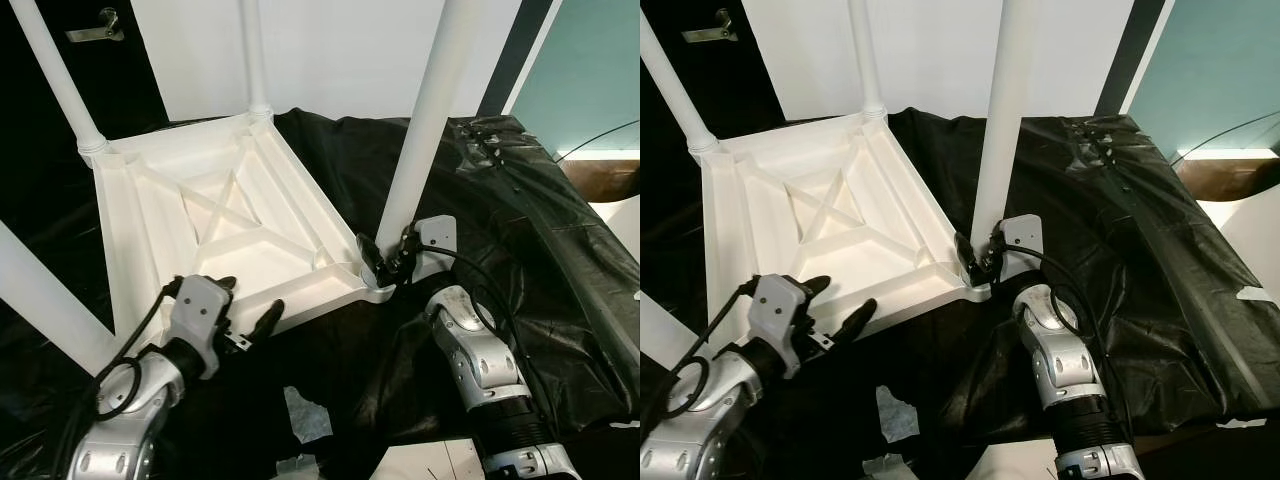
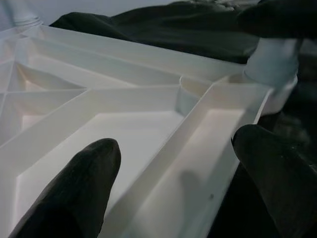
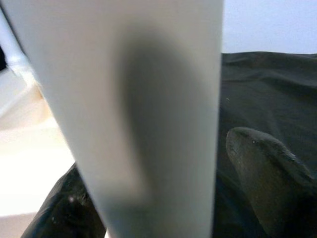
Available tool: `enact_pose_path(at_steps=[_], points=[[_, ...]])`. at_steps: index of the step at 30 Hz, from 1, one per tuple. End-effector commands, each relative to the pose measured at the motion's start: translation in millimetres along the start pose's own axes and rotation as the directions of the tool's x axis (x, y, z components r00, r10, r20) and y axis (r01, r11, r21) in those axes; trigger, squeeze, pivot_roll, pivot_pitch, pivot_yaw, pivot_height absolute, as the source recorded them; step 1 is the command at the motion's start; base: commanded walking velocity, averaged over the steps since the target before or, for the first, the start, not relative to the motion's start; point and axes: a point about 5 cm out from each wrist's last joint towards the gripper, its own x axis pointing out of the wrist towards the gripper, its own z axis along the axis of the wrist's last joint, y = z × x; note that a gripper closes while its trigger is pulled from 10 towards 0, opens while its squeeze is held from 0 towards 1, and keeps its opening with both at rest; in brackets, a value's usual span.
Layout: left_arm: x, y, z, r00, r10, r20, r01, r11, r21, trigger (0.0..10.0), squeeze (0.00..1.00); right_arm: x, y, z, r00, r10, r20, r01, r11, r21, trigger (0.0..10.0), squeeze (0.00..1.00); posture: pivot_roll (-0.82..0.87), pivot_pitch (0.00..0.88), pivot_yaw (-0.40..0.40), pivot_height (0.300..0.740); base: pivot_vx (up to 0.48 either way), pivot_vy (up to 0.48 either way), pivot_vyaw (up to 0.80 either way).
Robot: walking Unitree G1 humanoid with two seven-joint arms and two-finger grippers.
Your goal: Building children table
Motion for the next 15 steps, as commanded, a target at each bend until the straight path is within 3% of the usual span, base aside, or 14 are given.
enact_pose_path(at_steps=[1,8,11,14,15], points=[[3.6,-13.2,0,0.999,-0.044,-0.008,0.044,0.999,-0.007,10.0,0.0,-1.7,-0.3,1,1.0,0.018,0.023,-0.019,0.999,0.035,10.0,0.0,0.22,0.042,-0.072,0.74,0.0,0.0,0.0],[3.5,-23.8,-3,0.997,-0.074,-0.023,0.073,0.997,-0.02,10.0,0.0,-0.9,-4.7,8,0.995,0.078,0.057,-0.08,0.997,0.025,10.0,0.0,0.21,0.039,-0.068,0.74,0.0,0.0,0.0],[-4.0,-26.6,-4,0.996,-0.076,-0.046,0.074,0.997,-0.031,10.0,0.0,-3.5,-15.3,13,0.989,0.132,0.064,-0.132,0.991,-0.01,10.0,0.0,0.21,0.04,-0.065,0.74,0.0,0.0,0.0],[-4.0,-26.6,-4,0.996,-0.076,-0.046,0.074,0.997,-0.031,10.0,0.0,-3.5,-15.3,13,0.989,0.132,0.064,-0.132,0.991,-0.01,10.0,0.0,0.21,0.04,-0.065,0.74,0.0,0.0,0.0],[-11.8,-26.2,-5,0.995,-0.07,-0.065,0.068,0.997,-0.03,10.0,0.0,-5.7,-23.5,16,0.985,0.161,0.058,-0.16,0.987,-0.024,10.0,0.0,0.2,0.041,-0.064,0.74,0.0,0.0,0.0]])
